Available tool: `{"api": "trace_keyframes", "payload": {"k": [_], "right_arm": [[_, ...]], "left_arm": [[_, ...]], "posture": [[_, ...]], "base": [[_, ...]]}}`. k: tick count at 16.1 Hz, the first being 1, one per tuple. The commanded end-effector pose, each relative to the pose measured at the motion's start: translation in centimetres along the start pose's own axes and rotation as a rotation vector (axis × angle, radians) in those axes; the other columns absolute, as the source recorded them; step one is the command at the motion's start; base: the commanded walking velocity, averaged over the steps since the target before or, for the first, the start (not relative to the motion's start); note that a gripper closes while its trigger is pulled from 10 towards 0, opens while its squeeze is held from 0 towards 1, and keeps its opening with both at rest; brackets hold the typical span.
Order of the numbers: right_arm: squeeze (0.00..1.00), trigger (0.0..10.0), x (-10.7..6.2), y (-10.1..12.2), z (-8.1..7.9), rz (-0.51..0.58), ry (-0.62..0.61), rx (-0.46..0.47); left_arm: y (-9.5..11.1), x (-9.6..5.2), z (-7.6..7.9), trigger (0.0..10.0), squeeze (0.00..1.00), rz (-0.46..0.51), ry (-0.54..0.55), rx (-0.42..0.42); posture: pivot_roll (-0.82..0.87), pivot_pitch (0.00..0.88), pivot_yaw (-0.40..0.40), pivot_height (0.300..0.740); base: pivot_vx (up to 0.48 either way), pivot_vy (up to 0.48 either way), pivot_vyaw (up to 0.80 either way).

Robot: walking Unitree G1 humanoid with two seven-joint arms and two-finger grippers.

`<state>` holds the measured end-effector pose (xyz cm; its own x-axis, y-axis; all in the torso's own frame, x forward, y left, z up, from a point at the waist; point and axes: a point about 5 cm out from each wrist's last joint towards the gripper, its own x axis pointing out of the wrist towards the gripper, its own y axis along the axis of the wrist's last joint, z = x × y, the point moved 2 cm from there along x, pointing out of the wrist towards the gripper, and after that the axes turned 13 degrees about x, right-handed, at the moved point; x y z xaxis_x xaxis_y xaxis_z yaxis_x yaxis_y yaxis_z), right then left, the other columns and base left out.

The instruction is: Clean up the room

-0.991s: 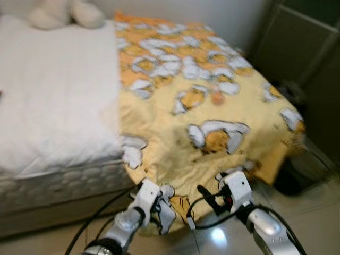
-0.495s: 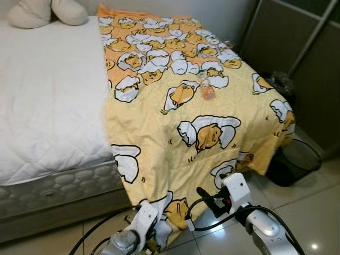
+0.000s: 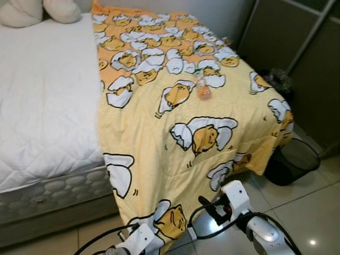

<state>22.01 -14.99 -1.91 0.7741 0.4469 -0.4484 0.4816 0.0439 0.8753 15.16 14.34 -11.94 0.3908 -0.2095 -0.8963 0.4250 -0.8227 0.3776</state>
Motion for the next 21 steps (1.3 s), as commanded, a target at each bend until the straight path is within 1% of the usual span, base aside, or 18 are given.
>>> {"api": "trace_keyframes", "payload": {"k": [1,2,3,6,7,8,9,10,11,12,13,15,16,17,18,19,20,21], "right_arm": [[0.00,10.0,0.0,-0.2,0.6,-0.008,-0.007,-0.016],[0.00,10.0,0.0,-0.4,0.6,-0.011,-0.007,-0.016],[0.00,10.0,0.1,-0.5,0.8,-0.013,-0.010,-0.016],[0.00,10.0,0.3,-0.5,1.3,0.014,-0.035,-0.004],[0.00,10.0,0.4,-1.0,1.6,0.005,-0.045,0.004],[0.00,10.0,0.6,-1.5,1.5,-0.007,-0.051,0.011],[0.00,10.0,0.8,-2.1,1.3,-0.022,-0.053,0.015],[0.00,10.0,1.3,-3.1,0.7,-0.055,-0.056,0.021],[0.00,10.0,1.7,-3.6,0.3,-0.075,-0.060,0.026],[0.00,10.0,1.7,-3.8,0.2,-0.081,-0.062,0.028],[0.00,10.0,1.6,-4.1,0.5,-0.093,-0.068,0.031],[0.00,10.0,1.3,-4.2,1.0,-0.100,-0.072,0.032],[0.00,10.0,1.5,-3.4,1.3,-0.049,-0.082,0.031],[0.00,10.0,1.7,-2.7,1.5,-0.010,-0.097,0.035],[0.00,10.0,2.6,1.2,1.9,0.161,-0.118,0.028],[0.00,10.0,3.1,6.2,1.8,0.344,-0.123,0.011],[0.00,10.0,3.4,10.1,1.7,0.460,-0.143,0.008],[0.00,10.0,3.5,11.3,1.6,0.492,-0.152,0.012]], "left_arm": [[-1.9,-0.3,0.7,10.0,0.00,-0.081,-0.004,0.016],[-1.7,-0.3,0.3,10.0,0.00,-0.072,0.020,0.024],[-0.2,-0.2,-1.7,10.0,1.00,-0.003,0.144,-0.040],[2.0,-1.2,-7.1,10.0,1.00,0.170,0.385,-0.235],[3.4,-1.8,-9.0,10.0,1.00,0.267,0.447,-0.298],[4.5,-2.4,-10.5,10.0,1.00,0.342,0.496,-0.326],[5.2,-2.9,-11.4,10.0,1.00,0.392,0.520,-0.329],[4.6,-2.9,-11.2,10.0,1.00,0.369,0.495,-0.283],[2.4,-2.9,-10.5,10.0,1.00,0.302,0.472,-0.259],[1.5,-2.9,-10.3,10.0,1.00,0.275,0.466,-0.259],[0.6,-3.2,-10.4,10.0,1.00,0.274,0.486,-0.308],[1.7,-3.9,-11.8,10.0,1.00,0.381,0.544,-0.448],[3.8,-4.5,-13.5,10.0,1.00,0.482,0.612,-0.519],[4.9,-4.9,-14.3,10.0,1.00,0.521,0.649,-0.528],[8.0,-6.2,-16.5,10.0,0.00,0.632,0.724,-0.559],[10.8,-8.0,-18.6,10.0,0.00,0.743,0.803,-0.567],[12.8,-10.0,-20.6,10.0,0.74,0.852,0.857,-0.622],[13.4,-10.6,-21.2,10.0,1.00,0.882,0.867,-0.641]], "posture": [[-0.07,0.000,-0.087,0.736],[-0.07,0.000,-0.087,0.736],[-0.07,0.000,-0.084,0.736],[-0.08,0.000,-0.082,0.736],[-0.07,0.000,-0.083,0.736],[-0.06,0.000,-0.083,0.736],[-0.06,0.000,-0.082,0.736],[-0.06,0.000,-0.080,0.736],[-0.06,0.000,-0.078,0.736],[-0.05,0.000,-0.076,0.736],[-0.04,0.000,-0.076,0.736],[-0.03,0.000,-0.080,0.736],[-0.02,0.000,-0.082,0.736],[-0.02,0.000,-0.081,0.736],[-0.02,0.000,-0.079,0.736],[-0.02,0.000,-0.075,0.736],[-0.01,0.000,-0.067,0.736],[-0.01,0.000,-0.067,0.736]], "base": [[0.000,0.000,0.00],[0.000,0.000,0.00],[0.000,0.000,0.00],[0.000,0.000,0.00],[0.000,0.000,0.00],[0.000,0.000,0.00],[0.000,0.000,0.00],[0.000,0.000,0.00],[0.000,0.000,0.00],[0.000,0.000,0.00],[0.000,0.000,0.00],[0.000,0.000,0.00],[0.000,0.000,0.00],[0.000,0.000,0.00],[0.000,0.000,0.00],[0.000,0.000,0.00],[0.000,-0.480,0.00],[0.000,-0.480,0.00]]}}
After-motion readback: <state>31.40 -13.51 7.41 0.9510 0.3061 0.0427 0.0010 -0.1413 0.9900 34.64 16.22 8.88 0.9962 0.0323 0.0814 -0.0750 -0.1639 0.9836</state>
